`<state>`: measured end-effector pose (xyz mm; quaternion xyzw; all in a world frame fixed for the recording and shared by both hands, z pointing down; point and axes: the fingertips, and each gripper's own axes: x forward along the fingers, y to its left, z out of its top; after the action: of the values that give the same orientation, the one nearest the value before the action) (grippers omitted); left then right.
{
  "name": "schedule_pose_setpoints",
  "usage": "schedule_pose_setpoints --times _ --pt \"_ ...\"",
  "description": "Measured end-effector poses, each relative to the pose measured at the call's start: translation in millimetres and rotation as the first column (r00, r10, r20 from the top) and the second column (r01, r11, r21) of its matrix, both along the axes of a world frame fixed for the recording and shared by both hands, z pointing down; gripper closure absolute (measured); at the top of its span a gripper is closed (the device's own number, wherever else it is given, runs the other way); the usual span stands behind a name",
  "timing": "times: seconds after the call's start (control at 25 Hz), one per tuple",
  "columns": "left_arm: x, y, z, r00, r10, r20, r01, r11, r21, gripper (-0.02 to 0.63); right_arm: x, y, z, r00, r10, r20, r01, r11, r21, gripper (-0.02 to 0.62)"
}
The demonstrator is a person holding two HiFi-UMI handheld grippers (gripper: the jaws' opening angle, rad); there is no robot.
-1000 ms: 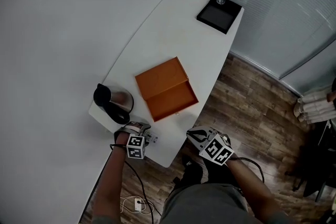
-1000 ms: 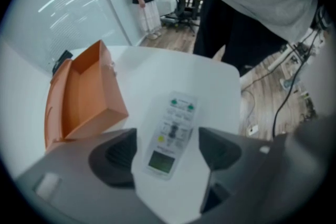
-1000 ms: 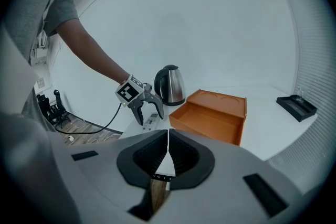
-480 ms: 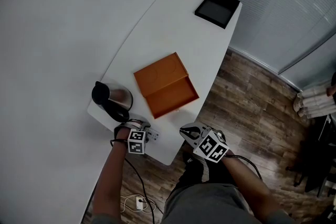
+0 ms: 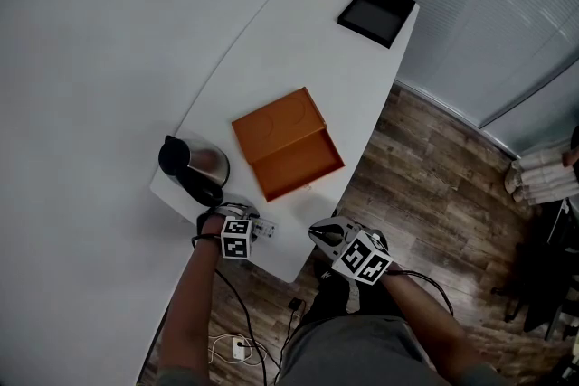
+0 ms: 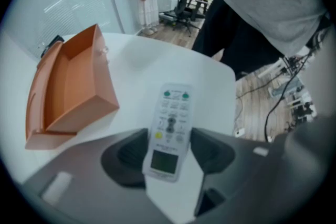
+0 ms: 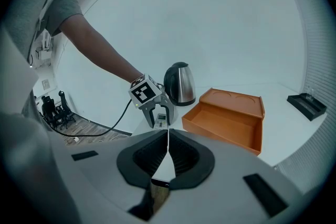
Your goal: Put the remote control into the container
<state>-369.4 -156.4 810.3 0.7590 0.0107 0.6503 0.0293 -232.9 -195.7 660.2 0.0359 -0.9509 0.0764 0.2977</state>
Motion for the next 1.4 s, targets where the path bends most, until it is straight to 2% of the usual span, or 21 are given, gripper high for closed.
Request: schedule_pose_setpoints --times 0.12,0.36,0.72,1.04,1.24,1.4 --pt "2.6 -0.6 -1.1 0.999 -0.035 -0.004 0.035 0.999 -0.001 0.374 1.3 0.3 -0.8 1.0 -0.001 -0.001 0.001 1.0 0.001 0.578" --pt "10.0 -2.7 -3.8 0.983 -0.173 -0.055 0.173 0.985 -0.005 0.382 4.8 2.0 0.3 1.0 -0.007 -0.009 0.007 1.0 0.002 0.578" --pt "12.2 0.1 -13.1 0.962 -0.262 -0.08 0.265 0.964 0.021 0.383 7.6 4.3 2.2 0.999 -0.029 -0.016 0.029 1.0 0.005 0.578" --pt "28.8 3.2 -55.4 0.926 -0.343 -0.156 0.353 0.935 0.037 0.383 8.9 8.0 -1.4 0.997 -0.069 -0.02 0.069 0.998 0.008 0.578" --pt "32.1 6.4 -80.2 0.918 -0.362 -0.163 0.375 0.925 0.059 0.383 7.3 9.7 -1.3 0.995 -0.09 -0.028 0.091 0.996 0.016 0.578" --pt "36.8 -0.6 -106.2 0.902 -0.39 -0.185 0.412 0.905 0.1 0.383 1.2 9.0 -10.5 0.994 -0.109 -0.016 0.11 0.993 0.039 0.578"
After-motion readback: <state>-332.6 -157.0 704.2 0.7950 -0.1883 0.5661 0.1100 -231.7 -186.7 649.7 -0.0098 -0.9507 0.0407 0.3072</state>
